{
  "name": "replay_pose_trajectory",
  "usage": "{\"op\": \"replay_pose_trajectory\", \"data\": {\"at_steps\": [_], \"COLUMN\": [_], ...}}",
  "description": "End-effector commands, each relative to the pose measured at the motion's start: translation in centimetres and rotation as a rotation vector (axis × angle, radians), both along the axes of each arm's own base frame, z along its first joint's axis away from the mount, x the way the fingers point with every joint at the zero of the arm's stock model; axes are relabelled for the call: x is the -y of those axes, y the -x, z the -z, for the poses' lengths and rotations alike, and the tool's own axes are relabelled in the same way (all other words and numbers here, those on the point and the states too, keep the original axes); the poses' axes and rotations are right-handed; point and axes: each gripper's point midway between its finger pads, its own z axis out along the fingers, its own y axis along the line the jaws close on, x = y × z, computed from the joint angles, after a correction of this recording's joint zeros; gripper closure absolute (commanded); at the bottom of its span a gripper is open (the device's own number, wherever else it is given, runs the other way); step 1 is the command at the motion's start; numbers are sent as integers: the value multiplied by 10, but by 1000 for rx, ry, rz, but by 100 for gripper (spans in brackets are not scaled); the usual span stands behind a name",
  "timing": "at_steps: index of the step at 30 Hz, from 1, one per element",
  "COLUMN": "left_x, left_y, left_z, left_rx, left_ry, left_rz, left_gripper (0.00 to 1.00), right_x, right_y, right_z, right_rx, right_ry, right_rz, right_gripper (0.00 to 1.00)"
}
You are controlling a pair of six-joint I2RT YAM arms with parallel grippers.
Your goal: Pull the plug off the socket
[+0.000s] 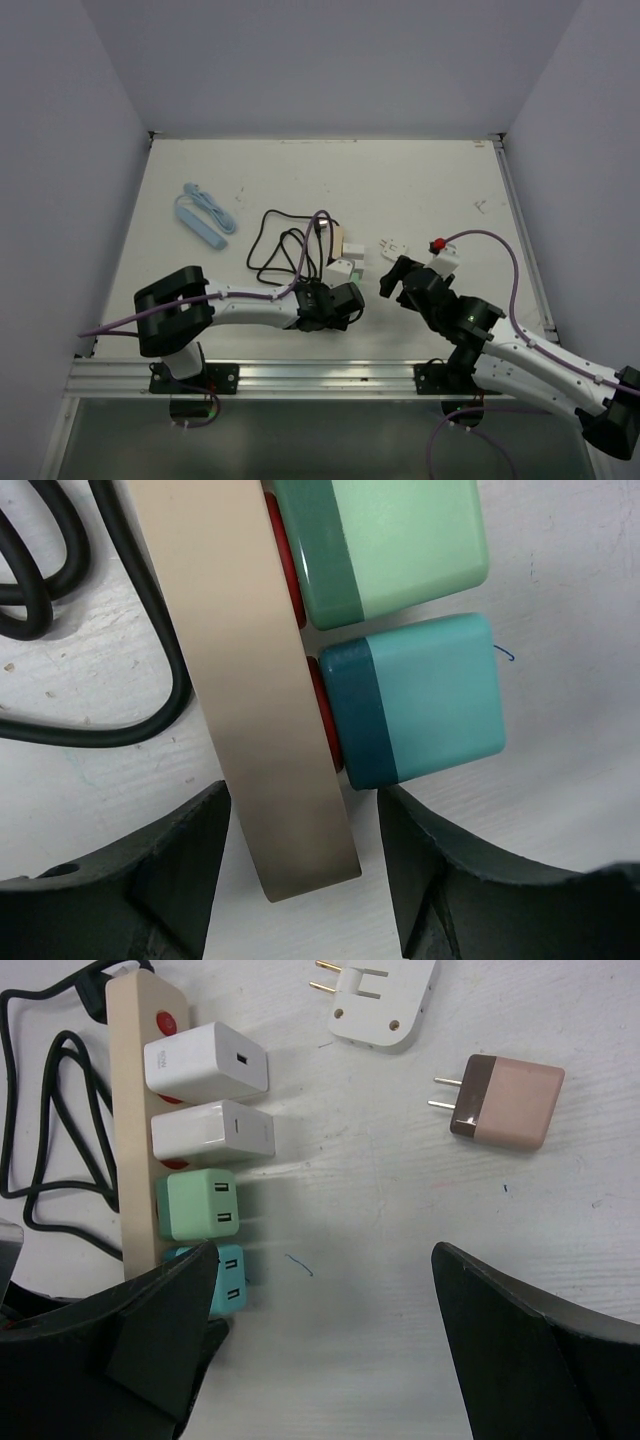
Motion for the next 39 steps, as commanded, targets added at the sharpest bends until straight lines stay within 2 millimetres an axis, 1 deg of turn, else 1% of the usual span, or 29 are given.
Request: {"op": "replay_pose_trajectory", "data": {"at_steps": [1,5,7,9,10,11,12,15,16,17,18,19,20,21,23,24,25,26,27,28,29,30,31,32,33,34,35,36,39], "left_x": [14,13,12,10,9,7,8,5,4,1,3,0,-4,-2,-7,-10,-14,-17,-19,-24,-27,-29,-36,-39,-42,-48,-50,-55,-59], "left_y": [-11,-7,-7,-6,-7,-7,-7,-7,-10,-10,-8,-11,-11,-9,-12,-13,-14,-15,-16,-14,-14,-15,-14,-14,-16,-15,-17,-19,-22], "left_z": [-7,-3,-4,-4,-9,-8,-13,-13,-19,-16,-23,-23,-19,-25,-23,-23,-23,-23,-23,-19,-17,-18,-13,-12,-14,-10,-12,-10,-12], "left_rx": [41,23,21,20,22,22,19,-6,-6,-8,-19,-23,-25,-36,-34,-31,-25,-15,-11,-13,-10,-5,-9,-7,-3,-6,0,5,20], "left_ry": [29,35,49,58,74,80,109,171,210,234,283,306,335,379,426,435,444,441,444,436,435,445,436,446,459,454,470,473,491], "left_rz": [-10,-9,-17,-24,-29,-33,-34,-52,-64,-67,-61,-72,-75,-68,-79,-87,-94,-105,-115,-124,-130,-149,-161,-181,-196,-210,-221,-233,-242], "left_gripper": [38,47,54,59,67,70,80,96,100,100,100,100,100,100,100,100,100,100,100,100,100,100,100,100,100,100,100,100,100], "right_x": [-3,-8,-12,-21,-24,-31,-38,-54,-62,-70,-74,-81,-89,-92,-105,-108,-115,-120,-125,-129,-137,-142,-147,-156,-161,-166,-172,-175,-186], "right_y": [-5,-6,-6,-5,-5,-6,-3,-1,2,1,3,7,5,7,7,7,7,6,4,3,3,1,0,-1,-2,-4,-7,-9,-11], "right_z": [-4,-7,-10,-10,-10,-14,-12,-12,-10,-14,-12,-12,-11,-8,-5,-1,-5,0,-4,-4,-8,-3,-1,-9,1,1,-4,3,2], "right_rx": [19,30,44,45,48,60,47,44,24,34,23,3,3,-10,-31,-49,-53,-71,-73,-84,-82,-100,-110,-104,-132,-136,-133,-149,-162], "right_ry": [-28,-39,-50,-78,-82,-106,-126,-172,-192,-226,-241,-275,-297,-311,-348,-346,-372,-372,-384,-401,-431,-432,-444,-472,-459,-464,-475,-469,-496], "right_rz": [22,-12,-36,-71,-91,-111,-145,-203,-232,-250,-266,-290,-300,-307,-330,-338,-355,-358,-362,-356,-374,-379,-383,-407,-409,-414,-423,-416,-433], "right_gripper": [8,8,8,9,9,9,9,10,10,11,12,12,14,15,18,19,19,19,19,20,20,21,21,23,23,25,25,26,31]}}
